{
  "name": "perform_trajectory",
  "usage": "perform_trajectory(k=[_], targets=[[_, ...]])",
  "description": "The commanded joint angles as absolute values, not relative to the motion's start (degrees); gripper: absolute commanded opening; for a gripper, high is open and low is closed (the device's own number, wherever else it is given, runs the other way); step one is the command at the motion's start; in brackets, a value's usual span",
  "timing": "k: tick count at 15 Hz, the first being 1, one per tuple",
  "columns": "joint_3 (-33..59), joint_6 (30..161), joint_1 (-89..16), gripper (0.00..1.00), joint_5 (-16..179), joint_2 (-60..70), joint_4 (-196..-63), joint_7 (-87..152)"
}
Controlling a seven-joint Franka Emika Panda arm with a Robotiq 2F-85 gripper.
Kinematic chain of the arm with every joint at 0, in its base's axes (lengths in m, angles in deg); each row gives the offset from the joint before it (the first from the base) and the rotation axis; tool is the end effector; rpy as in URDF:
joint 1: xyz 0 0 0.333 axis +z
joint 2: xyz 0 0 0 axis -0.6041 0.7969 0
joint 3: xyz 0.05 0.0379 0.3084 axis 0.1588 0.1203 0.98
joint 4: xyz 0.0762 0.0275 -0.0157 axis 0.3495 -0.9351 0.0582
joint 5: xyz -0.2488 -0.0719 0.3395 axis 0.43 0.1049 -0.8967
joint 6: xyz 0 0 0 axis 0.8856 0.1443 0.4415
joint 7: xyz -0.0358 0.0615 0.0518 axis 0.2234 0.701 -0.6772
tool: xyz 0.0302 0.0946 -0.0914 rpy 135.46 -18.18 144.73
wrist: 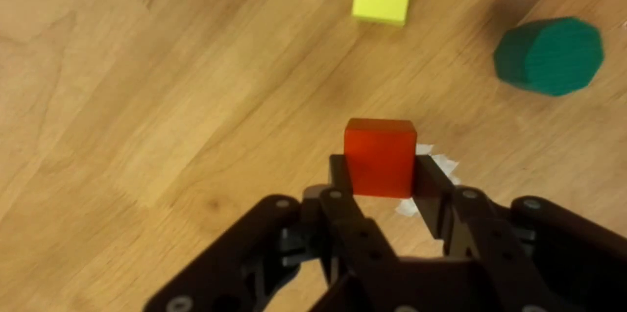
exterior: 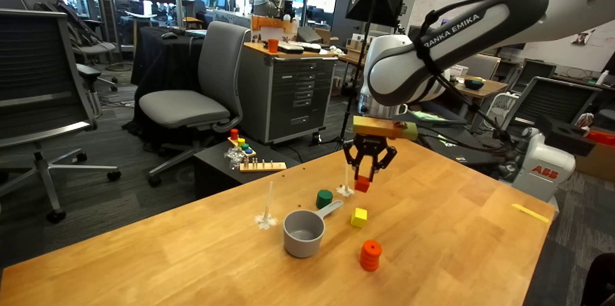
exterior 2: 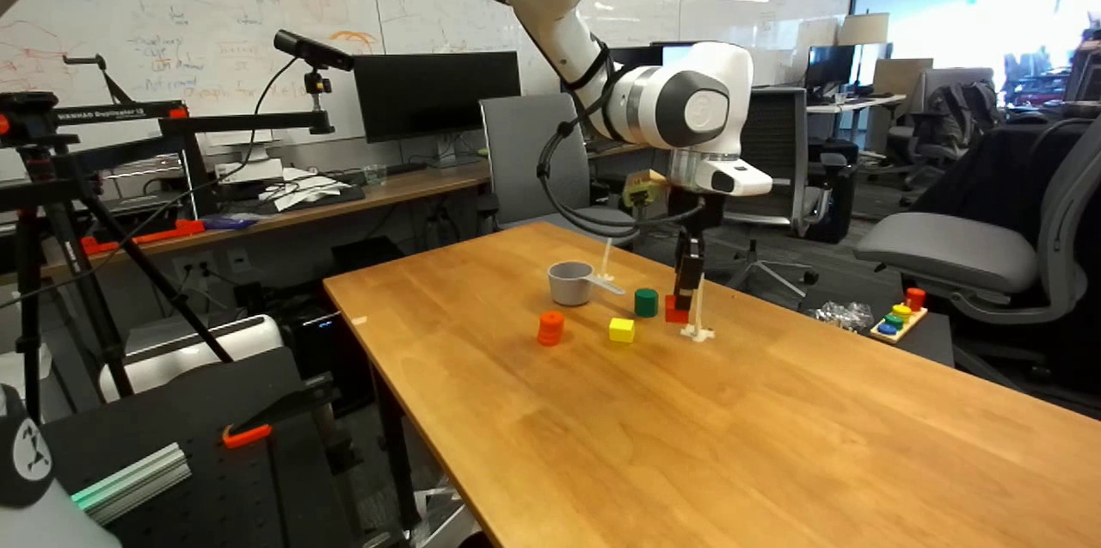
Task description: Put the orange block on the yellow block then put both blocks in the gray pot, then put the green block in the gray pot
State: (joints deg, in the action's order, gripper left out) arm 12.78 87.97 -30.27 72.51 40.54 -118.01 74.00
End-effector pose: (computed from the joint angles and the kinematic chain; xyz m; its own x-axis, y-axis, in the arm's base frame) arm 0.7342 0.0469 0.0942 0.6948 -0.7144 -0.0834 -0.7120 -0.6995 0.0604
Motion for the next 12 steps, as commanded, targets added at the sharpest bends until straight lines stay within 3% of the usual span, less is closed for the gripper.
perform_trajectory(k=[1,12], targets=[[13.62,89.08,-28.72,0.12,71.66,37.85,-119.85,74.79],[13.56,88.79,-27.26,0.12,71.72,37.77,-120.69,77.16]])
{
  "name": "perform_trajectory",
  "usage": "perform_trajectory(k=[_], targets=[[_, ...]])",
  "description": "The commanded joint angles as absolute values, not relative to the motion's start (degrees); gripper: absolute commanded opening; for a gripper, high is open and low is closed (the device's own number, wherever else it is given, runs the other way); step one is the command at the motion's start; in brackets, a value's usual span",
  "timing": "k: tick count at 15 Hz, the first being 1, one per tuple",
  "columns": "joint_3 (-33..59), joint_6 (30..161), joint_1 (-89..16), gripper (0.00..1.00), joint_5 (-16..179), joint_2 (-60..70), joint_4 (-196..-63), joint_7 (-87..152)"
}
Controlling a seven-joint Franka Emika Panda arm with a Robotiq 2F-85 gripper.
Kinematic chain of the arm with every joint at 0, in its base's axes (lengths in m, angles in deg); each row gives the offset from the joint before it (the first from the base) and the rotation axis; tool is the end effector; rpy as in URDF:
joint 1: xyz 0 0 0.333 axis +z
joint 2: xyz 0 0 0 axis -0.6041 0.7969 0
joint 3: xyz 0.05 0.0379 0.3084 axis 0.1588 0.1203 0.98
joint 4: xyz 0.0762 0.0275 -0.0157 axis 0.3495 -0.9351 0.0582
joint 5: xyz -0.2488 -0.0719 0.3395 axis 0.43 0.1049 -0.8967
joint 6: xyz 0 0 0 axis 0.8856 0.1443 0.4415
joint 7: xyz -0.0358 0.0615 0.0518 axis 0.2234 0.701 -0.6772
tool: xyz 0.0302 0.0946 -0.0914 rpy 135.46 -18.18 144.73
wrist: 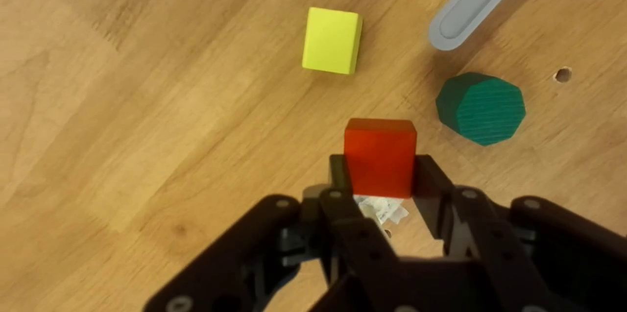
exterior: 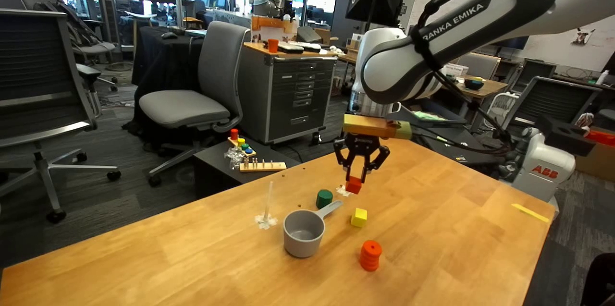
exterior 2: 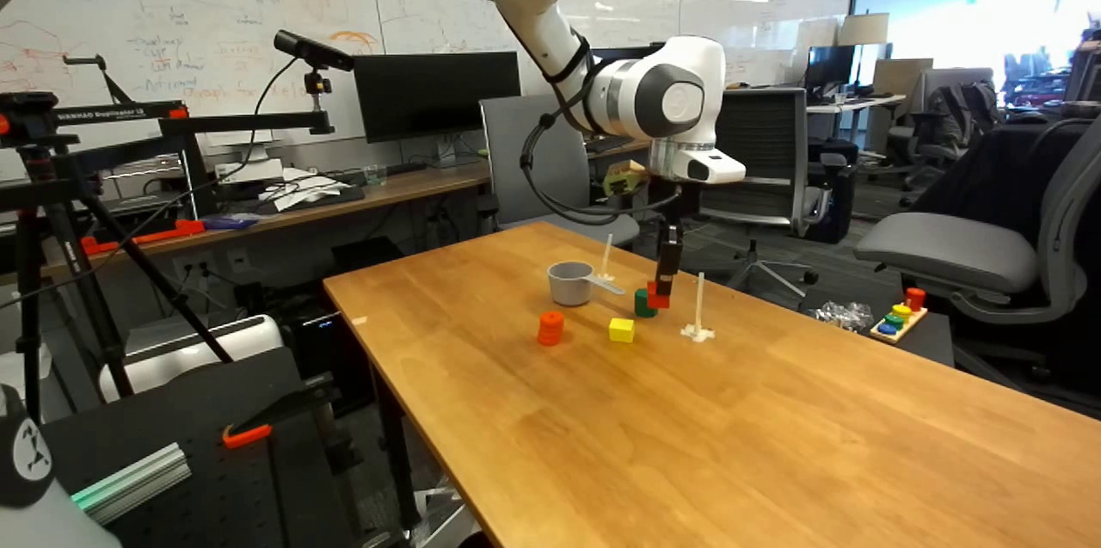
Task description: Put the orange block on the yellow block then put both blocks in the gray pot, then put the green block in the gray pot
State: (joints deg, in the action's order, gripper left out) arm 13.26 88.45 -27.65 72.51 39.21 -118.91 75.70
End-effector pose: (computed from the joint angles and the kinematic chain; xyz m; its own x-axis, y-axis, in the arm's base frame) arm 0.7315 0.0857 0.1048 0.7103 -0.6996 -0.0774 -0.6984 -0.7142 0.0463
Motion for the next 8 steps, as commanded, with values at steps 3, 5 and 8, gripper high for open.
perform_trajectory(k=[3,5,8], targets=[[13.39,88.67,-26.71,0.12,71.94,37.63,-121.2,78.26],[13.33,88.66,-26.53,0.12,71.93,37.62,-121.46,79.01],[12.87,88.44,-26.08,0.12,72.29,37.6,-121.97,80.95]])
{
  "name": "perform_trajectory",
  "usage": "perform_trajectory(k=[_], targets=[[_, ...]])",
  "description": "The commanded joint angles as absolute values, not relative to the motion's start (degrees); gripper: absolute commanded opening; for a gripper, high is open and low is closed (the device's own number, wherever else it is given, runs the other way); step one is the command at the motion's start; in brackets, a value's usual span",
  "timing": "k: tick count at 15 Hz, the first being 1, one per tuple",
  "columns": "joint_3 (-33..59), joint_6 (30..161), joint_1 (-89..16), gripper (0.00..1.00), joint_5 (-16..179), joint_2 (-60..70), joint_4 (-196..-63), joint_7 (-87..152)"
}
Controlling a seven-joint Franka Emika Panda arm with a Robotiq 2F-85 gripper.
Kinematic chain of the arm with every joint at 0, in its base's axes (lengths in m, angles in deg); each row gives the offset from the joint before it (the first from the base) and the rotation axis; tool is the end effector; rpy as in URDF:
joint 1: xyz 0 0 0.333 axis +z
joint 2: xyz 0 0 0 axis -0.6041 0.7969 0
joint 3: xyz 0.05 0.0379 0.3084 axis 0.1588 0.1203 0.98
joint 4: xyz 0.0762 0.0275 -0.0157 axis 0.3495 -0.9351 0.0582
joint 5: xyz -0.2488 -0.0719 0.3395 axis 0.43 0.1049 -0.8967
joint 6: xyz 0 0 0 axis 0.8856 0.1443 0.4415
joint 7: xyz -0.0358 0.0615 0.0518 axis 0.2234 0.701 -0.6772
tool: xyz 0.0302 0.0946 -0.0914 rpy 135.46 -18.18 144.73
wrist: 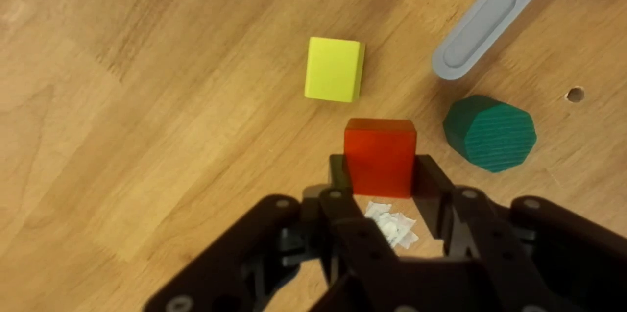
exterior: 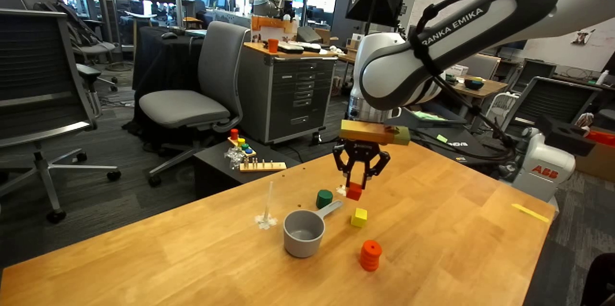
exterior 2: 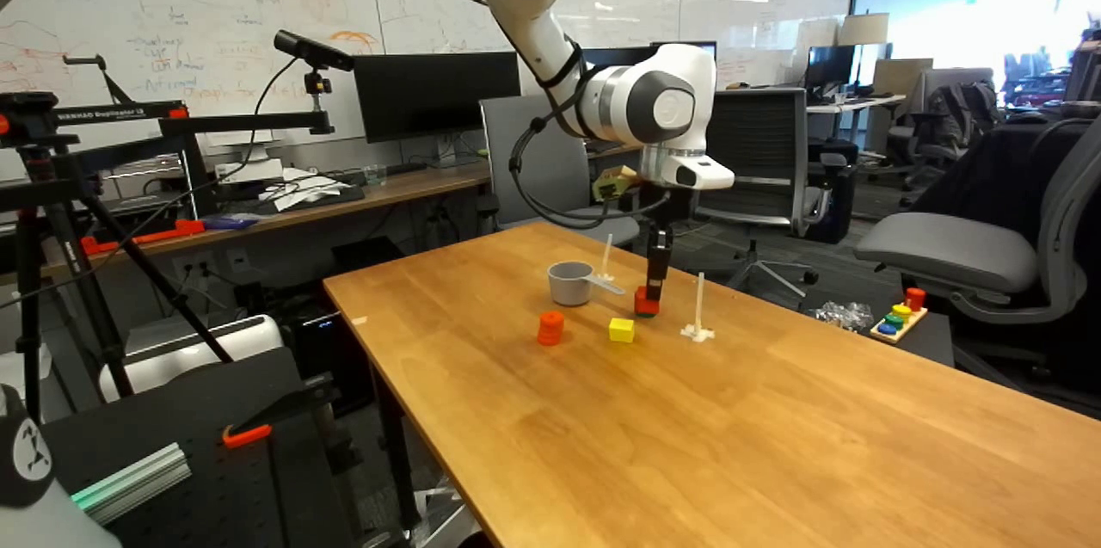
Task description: Put the orange block on the yellow block then put both blocks in the gray pot, then put the green block in the gray pot
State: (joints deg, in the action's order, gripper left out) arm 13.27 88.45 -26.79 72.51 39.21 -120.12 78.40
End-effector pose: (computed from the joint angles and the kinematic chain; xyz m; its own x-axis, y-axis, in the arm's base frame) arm 0.7225 0.0952 0.0955 0.6852 -0.7231 -0.0874 -0.7202 -0.6905 0.0669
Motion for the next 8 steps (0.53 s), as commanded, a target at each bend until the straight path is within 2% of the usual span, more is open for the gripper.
perform_trajectory(k=[1,8], targets=[[12.61,88.23,-25.83,0.12,72.56,37.56,-122.11,81.87],[12.82,88.58,-25.68,0.12,72.72,37.14,-123.83,84.62]])
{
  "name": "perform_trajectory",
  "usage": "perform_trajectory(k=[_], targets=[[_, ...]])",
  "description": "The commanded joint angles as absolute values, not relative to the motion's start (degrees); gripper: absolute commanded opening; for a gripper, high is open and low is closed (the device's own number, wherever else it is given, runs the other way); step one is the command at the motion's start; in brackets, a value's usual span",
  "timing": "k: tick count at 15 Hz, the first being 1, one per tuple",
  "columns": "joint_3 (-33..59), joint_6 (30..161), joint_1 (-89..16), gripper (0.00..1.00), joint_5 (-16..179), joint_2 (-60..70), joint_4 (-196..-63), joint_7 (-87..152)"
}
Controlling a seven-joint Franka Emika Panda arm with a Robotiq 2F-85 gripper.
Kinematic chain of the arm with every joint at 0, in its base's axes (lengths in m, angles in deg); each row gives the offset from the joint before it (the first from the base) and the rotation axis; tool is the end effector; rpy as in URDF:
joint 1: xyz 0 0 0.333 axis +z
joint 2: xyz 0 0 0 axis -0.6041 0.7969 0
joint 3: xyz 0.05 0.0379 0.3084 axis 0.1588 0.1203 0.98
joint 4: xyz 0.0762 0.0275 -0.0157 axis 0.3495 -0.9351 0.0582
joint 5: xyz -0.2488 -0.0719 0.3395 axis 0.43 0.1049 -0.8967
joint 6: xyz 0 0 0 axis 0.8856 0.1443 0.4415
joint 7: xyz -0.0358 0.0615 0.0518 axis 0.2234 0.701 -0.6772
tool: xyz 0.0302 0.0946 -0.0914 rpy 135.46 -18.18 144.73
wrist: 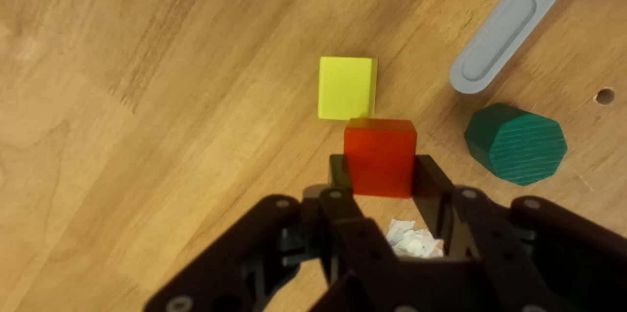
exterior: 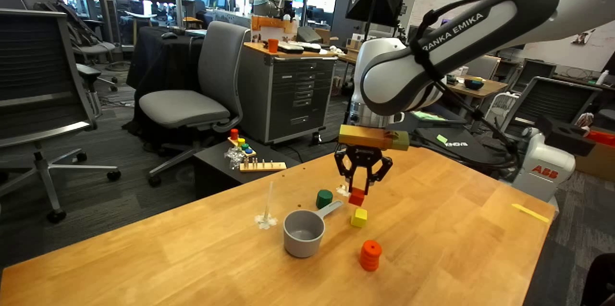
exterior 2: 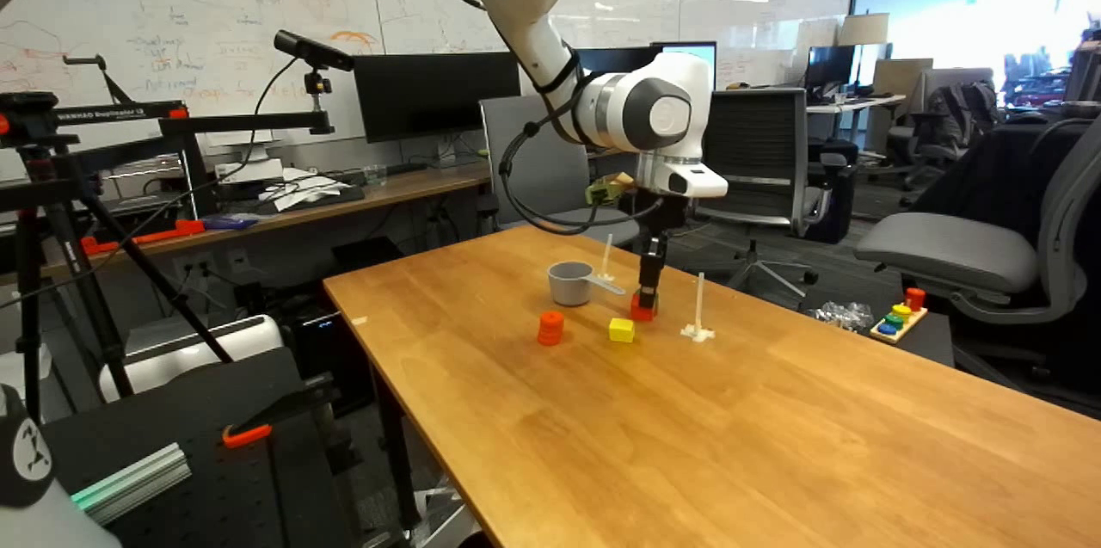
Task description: Put the orange block on the yellow block then put both blocks in the gray pot, then put the green block in the gray pot
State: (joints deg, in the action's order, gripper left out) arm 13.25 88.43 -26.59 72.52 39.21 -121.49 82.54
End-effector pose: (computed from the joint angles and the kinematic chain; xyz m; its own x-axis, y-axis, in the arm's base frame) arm 0.7132 0.0957 0.0853 0.6310 -0.7700 -0.0946 -0.7644 -0.6379 0.0938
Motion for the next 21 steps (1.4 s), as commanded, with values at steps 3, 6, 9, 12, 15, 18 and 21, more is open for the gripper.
perform_trajectory(k=[3,6,9,12,15,18,21], targets=[[12.85,88.65,-25.4,0.12,72.9,36.99,-124.2,85.13],[12.8,88.54,-24.98,0.12,73.1,36.81,-124.37,85.7],[12.65,88.5,-24.6,0.12,73.24,36.7,-124.57,86.72],[12.51,88.41,-24.38,0.12,73.32,36.58,-125.0,87.89],[12.46,88.6,-24.28,0.12,73.4,36.16,-126.02,88.82],[12.49,88.72,-24.21,0.12,73.49,35.66,-127.08,89.49],[12.54,88.78,-24.09,0.12,73.7,35.0,-128.09,90.04]])
